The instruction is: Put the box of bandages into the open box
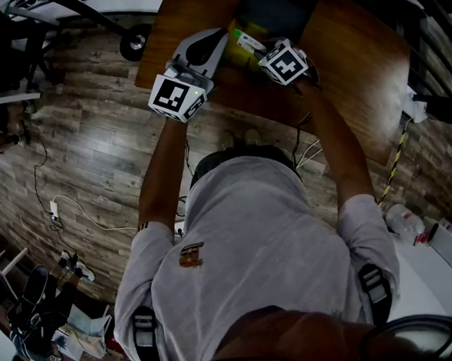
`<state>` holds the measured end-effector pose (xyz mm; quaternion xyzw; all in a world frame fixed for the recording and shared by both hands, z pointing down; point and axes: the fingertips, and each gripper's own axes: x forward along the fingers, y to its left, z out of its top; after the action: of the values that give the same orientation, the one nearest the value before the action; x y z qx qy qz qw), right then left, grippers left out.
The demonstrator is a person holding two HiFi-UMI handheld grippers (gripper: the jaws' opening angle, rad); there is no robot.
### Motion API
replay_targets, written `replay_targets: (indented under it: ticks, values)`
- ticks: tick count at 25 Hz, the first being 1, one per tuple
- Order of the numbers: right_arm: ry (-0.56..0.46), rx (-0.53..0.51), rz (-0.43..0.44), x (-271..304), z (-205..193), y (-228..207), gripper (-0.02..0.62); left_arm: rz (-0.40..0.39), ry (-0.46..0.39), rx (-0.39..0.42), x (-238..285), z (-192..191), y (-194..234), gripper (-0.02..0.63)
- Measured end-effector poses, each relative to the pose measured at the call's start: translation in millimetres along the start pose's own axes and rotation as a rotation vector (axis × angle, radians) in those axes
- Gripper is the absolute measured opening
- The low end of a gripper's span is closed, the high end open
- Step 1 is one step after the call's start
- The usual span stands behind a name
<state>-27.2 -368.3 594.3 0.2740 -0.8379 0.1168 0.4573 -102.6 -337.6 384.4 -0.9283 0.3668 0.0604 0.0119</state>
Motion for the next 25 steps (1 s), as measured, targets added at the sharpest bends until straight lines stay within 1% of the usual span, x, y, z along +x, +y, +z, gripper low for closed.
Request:
replay_targets:
  ticks: [4,8,14,15,17,19,25]
  values:
    - [0.012,0.001,0.003,3.0,-5.6,-1.2,0.103,0.000,0.007,0.009,1.7,-1.8,-1.2,0.020]
    - [0.025,-0.003,0.005,6.0,-7.7,-0.2,0.104,0.016,0.018,-0.006,1.3,-3.0,-0.4,0.020]
    - [0.024,-0.007,0.012,10.2,-5.5,3.9,0.106,0.018,0.021,-0.007,-3.7,-6.5,-0.3,0.020]
    - [0.022,-0.007,0.013,10.8,-4.6,3.1,0.109,0.020,0.021,-0.008,-3.5,-7.1,0.6,0.020]
    - [0.017,-0.004,0.019,11.4,-3.5,2.1,0.140,0.020,0.022,-0.007,-3.1,-7.9,1.9,0.020]
    - [0.011,0.003,0.025,10.6,-3.1,2.4,0.153,0.017,0.022,0.000,-3.7,-8.6,2.0,0.020]
    - [-0.042,0.041,0.027,-2.5,0.6,2.6,0.175,0.012,0.024,0.004,-6.9,-8.1,-0.1,0.020]
